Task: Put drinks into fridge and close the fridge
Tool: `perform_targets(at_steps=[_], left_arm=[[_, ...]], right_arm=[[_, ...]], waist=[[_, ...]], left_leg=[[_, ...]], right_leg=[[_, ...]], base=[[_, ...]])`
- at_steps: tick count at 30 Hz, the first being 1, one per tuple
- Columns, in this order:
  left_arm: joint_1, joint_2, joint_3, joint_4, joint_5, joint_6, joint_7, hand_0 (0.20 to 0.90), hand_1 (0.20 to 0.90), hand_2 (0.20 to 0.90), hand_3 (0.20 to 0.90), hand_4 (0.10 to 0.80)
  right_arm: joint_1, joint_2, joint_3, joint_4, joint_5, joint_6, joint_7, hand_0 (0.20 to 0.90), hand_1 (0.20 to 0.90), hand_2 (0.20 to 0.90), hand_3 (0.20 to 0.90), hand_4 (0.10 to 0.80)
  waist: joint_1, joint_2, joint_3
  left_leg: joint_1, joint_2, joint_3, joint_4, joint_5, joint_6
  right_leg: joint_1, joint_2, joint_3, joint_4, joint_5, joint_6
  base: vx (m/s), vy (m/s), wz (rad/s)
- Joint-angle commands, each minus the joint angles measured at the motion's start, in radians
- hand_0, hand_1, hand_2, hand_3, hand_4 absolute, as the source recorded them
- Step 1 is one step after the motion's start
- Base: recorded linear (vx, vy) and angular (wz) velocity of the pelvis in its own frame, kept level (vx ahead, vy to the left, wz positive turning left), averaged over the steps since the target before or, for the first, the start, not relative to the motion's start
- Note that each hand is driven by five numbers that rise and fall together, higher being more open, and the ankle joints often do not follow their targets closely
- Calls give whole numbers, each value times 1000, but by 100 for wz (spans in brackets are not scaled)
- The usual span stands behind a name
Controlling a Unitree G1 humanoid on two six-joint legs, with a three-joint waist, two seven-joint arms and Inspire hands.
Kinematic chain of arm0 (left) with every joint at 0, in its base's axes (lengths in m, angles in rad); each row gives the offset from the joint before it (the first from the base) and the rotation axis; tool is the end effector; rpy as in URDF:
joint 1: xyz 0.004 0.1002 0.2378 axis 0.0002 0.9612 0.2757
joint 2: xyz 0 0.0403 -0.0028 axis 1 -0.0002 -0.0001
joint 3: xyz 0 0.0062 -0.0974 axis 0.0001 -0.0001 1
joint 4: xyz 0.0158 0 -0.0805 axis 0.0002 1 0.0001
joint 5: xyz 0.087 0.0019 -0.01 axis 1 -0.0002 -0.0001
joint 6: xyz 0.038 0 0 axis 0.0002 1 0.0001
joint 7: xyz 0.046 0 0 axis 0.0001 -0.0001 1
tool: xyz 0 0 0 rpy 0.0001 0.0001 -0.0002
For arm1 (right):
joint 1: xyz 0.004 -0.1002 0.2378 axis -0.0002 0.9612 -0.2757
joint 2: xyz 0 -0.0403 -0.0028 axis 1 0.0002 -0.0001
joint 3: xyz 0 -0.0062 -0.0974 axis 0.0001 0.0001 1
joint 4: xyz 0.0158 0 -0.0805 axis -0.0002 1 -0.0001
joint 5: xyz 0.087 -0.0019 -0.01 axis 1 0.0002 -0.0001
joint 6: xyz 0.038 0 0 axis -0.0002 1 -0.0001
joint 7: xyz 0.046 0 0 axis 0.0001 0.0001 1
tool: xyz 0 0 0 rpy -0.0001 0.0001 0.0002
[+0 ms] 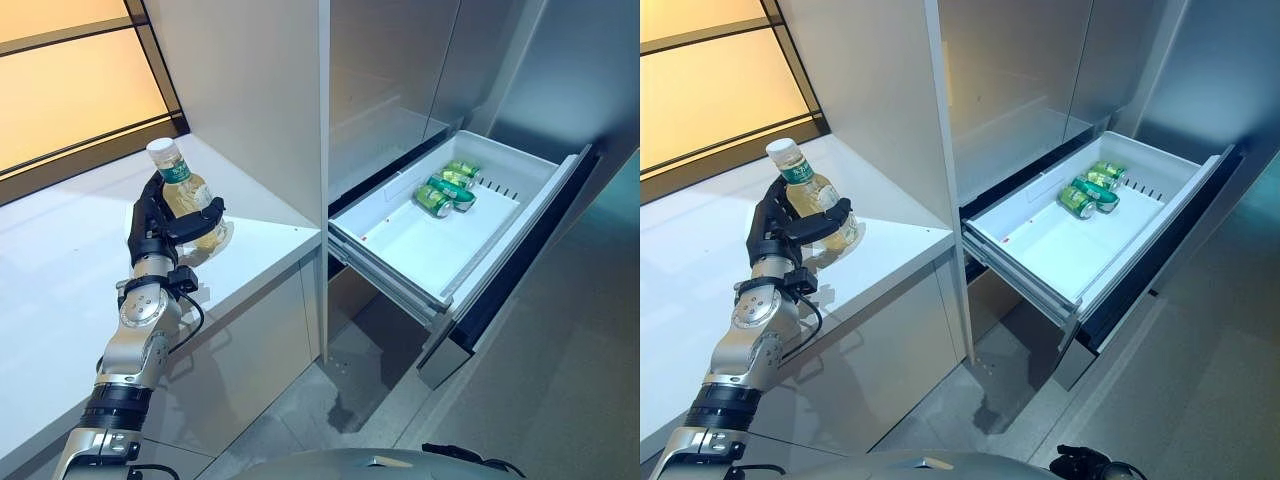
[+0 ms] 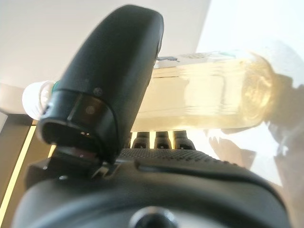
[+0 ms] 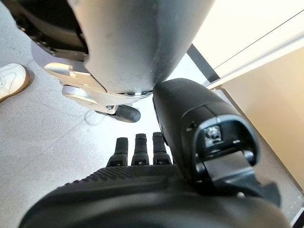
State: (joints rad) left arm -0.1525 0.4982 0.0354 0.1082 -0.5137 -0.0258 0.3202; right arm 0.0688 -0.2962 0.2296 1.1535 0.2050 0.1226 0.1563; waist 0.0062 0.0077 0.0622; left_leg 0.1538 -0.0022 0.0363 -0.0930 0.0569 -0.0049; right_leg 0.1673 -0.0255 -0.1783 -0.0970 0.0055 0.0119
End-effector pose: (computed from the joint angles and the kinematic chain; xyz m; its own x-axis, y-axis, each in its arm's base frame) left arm 0.2185 0.2435 0.0913 0.9319 0.3533 0.0817 -0.3500 0.9353 -0.0514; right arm 0.0486 -0.2321 -0.0968 0.2045 -0.0423 -0.9779 -0.0699 0.9959 -0.0577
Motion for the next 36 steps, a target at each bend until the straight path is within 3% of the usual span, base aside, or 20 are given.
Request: perform_targets(at_steps=[1, 13, 14, 15, 25, 36], left_arm=[[-218, 63, 46, 32, -2, -126, 7, 900, 900, 900, 900, 800], [-235, 72, 47, 54, -14, -154, 8, 900, 900, 900, 900, 800], [-236, 73, 50, 49, -18, -155, 11, 408, 408, 408, 326, 226], [-237, 74, 52, 46, -20, -164, 17, 312, 312, 312, 214, 114], [-247, 74, 66, 34, -2, -214, 36, 300, 300, 300, 200, 100], [-256, 97, 57, -14, 4, -236, 31, 300, 300, 300, 200, 100]], right_arm=[[-26, 32, 33, 5, -21, -3, 45, 900, 900, 900, 900, 800], [-24, 29, 35, 9, -25, -7, 49, 900, 900, 900, 900, 800], [-24, 28, 35, 10, -24, -7, 49, 900, 900, 900, 900, 800], [-25, 28, 34, 8, -24, -5, 49, 900, 900, 900, 900, 800], [-22, 28, 41, 12, -41, -14, 51, 900, 900, 900, 900, 800], [-38, -2, 144, -33, -295, -77, 88, 900, 900, 900, 900, 800]], waist=[[-15, 0, -17], [-20, 0, -18], [-19, 0, -19], [-19, 0, -19], [-19, -4, -24], [-8, -8, -30]], left_leg=[[16, -30, -53, 6, -128, -1], [18, -30, -52, 6, -129, -2], [17, -30, -52, 6, -129, -2], [17, -30, -52, 6, -129, -2], [15, -30, -53, 6, -129, -4], [3, -30, -58, 6, -123, -8]], right_leg=[[3, -5, 34, 23, -47, 63], [2, -5, 37, 23, -47, 64], [2, -5, 38, 23, -48, 63], [2, -5, 38, 23, -47, 64], [1, -4, 40, 22, -47, 64], [-7, -6, 35, 19, -44, 65]], base=[[0, 0, 0], [0, 0, 0], [0, 0, 0], [0, 0, 0], [0, 0, 0], [0, 0, 0]])
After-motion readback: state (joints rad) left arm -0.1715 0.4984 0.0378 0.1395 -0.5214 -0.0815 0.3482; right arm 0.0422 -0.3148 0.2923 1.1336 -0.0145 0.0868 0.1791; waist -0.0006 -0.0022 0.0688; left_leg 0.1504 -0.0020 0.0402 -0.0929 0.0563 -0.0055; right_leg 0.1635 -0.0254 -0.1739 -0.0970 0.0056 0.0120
